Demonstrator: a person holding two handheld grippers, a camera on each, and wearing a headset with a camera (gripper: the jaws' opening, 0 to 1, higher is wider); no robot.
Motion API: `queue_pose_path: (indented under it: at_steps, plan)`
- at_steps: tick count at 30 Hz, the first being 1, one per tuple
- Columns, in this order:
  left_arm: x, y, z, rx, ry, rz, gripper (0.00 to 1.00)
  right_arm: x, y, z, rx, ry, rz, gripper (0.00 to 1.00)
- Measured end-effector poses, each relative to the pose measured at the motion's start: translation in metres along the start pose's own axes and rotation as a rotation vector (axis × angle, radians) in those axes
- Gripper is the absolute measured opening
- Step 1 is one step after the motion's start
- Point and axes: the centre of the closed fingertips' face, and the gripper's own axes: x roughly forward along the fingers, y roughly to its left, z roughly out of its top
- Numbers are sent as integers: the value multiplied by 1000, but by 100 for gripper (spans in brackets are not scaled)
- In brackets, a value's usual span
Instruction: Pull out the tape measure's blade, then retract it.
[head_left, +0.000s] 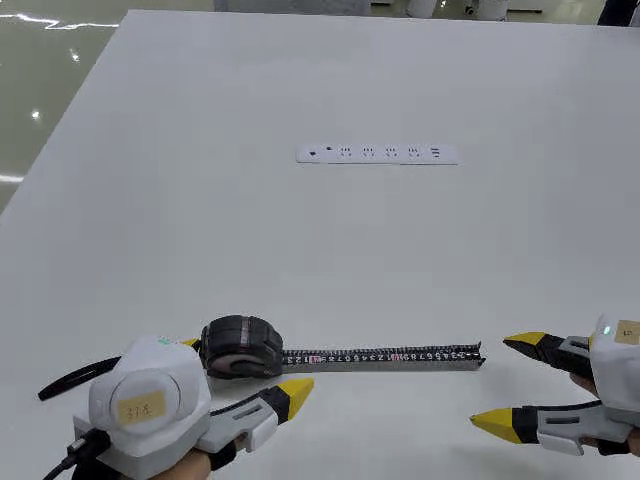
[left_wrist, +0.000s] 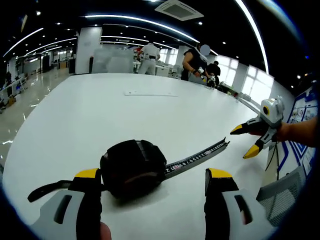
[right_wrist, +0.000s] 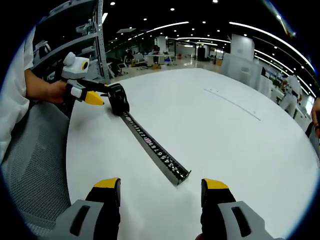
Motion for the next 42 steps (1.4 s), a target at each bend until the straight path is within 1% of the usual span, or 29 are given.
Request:
queue_pose_path:
  at_steps: [2, 3, 5, 7, 8, 9, 10, 12, 13, 14, 15, 18, 21, 23, 26, 28, 29, 30, 32, 34, 35, 37, 38, 39, 40, 41, 42]
  plan:
    - [1, 2, 0, 6, 1, 28, 81, 2, -3, 0, -7, 6, 9, 61]
    - [2, 2, -1, 5, 1, 36, 80, 3, -6, -2, -28, 25, 15, 60]
    - [4, 3, 0, -8, -3, 56, 80, 5, -10, 0, -27, 22, 23, 57]
    - [4, 4, 0, -9, -2, 67, 79, 6, -12, 0, -45, 35, 27, 55]
    - [4, 6, 1, -21, -8, 84, 79, 7, -12, 2, -47, 34, 30, 54]
    - [5, 6, 1, -24, -8, 89, 78, 7, -13, 2, -51, 34, 33, 53]
    - [7, 7, 1, -30, -3, 95, 78, 8, -15, 3, -69, 40, 36, 52]
    - [8, 10, 2, -33, 1, 114, 75, 9, -16, 5, -68, 41, 45, 51]
    - [8, 12, 2, -52, 0, 122, 74, 10, -16, 6, -77, 41, 49, 50]
    - [9, 13, 2, -51, 3, 128, 73, 10, -18, 6, -91, 47, 46, 49]
    - [9, 13, 2, -52, 5, 134, 72, 10, -19, 7, -93, 49, 54, 49]
    - [12, 15, 3, -86, -4, 148, 72, 12, -23, 6, -119, 66, 69, 45]
    - [13, 17, 2, -84, 1, 161, 71, 13, -24, 5, -137, 81, 91, 42]
    - [13, 18, 2, -98, -4, 164, 70, 15, -25, 4, -147, 92, 102, 37]
    - [15, 20, 1, -102, -3, 165, 69, 17, -25, 2, -159, 104, 123, 32]
    - [15, 22, 1, -110, -1, 173, 67, 20, -25, 0, -158, 119, 137, 30]
    - [16, 23, 1, -112, -1, 174, 66, 20, -26, 0, -169, 118, 138, 28]
    - [16, 23, 1, -111, 1, 177, 66, 21, -26, 1, -164, 118, 143, 27]
    - [17, 23, 0, -116, 2, 180, 66, 22, -26, 0, -166, 122, 146, 26]
    - [17, 24, -1, -106, 8, 188, 65, 23, -25, 0, -171, 126, 154, 25]
    - [18, 24, 0, -118, 5, 187, 65, 23, -25, 0, -174, 127, 161, 24]
    - [18, 25, 0, -132, 3, 192, 65, 24, -28, -1, -178, 129, 157, 23]
    - [19, 26, 0, -134, 5, 195, 65, 26, -24, -3, -184, 136, 182, 23]
    - [19, 27, 0, -137, 6, 197, 64, 27, -25, -5, -202, 152, 183, 22]
    - [19, 28, -1, -143, 6, 200, 63, 28, -27, -3, -191, 140, 172, 22]
    - [19, 28, -1, -145, 7, 201, 63, 29, -25, 0, -170, 129, 186, 22]
    - [20, 29, -1, -150, 7, 200, 62, 30, -25, 0, -181, 132, 189, 22]
